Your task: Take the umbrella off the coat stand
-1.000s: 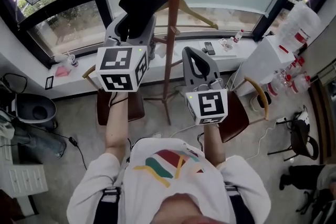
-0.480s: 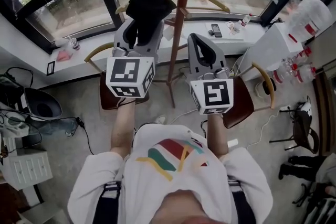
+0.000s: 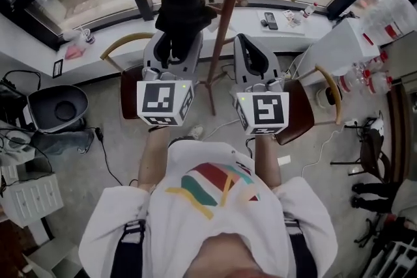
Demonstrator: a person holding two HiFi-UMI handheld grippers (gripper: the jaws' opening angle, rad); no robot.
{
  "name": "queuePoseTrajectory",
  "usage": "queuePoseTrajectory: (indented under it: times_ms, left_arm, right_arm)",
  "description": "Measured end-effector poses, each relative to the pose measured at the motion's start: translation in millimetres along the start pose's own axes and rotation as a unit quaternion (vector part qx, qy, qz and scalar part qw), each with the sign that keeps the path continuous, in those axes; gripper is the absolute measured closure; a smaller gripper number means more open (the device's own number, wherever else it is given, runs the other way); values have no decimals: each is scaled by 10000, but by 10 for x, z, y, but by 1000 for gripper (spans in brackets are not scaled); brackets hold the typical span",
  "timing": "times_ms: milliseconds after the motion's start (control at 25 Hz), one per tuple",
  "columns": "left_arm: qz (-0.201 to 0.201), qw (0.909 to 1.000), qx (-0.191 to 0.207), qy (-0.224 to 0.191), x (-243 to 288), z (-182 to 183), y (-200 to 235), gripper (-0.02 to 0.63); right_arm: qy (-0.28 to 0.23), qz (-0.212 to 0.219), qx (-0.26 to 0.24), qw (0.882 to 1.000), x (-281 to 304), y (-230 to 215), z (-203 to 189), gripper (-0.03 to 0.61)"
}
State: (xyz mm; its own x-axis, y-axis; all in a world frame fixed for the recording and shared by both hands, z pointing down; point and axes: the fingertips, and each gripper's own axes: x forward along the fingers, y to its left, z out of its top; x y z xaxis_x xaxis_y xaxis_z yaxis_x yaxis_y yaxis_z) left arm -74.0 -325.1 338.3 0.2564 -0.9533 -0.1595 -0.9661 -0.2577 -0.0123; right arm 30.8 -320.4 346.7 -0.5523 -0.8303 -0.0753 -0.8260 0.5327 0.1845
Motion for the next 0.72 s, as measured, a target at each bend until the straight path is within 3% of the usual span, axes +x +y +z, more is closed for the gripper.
queuePoseTrajectory:
  times_ms: [360,720]
  left_arm:
    - [143,9997,-138,130,-147,-316,1,407]
    - [85,9997,-125,176,-127,-386,-21,407]
  right_arm:
    - [75,-27,376,9993,0,39,-250,578]
    - [253,-215,476,9983,-4,-46,-406,578]
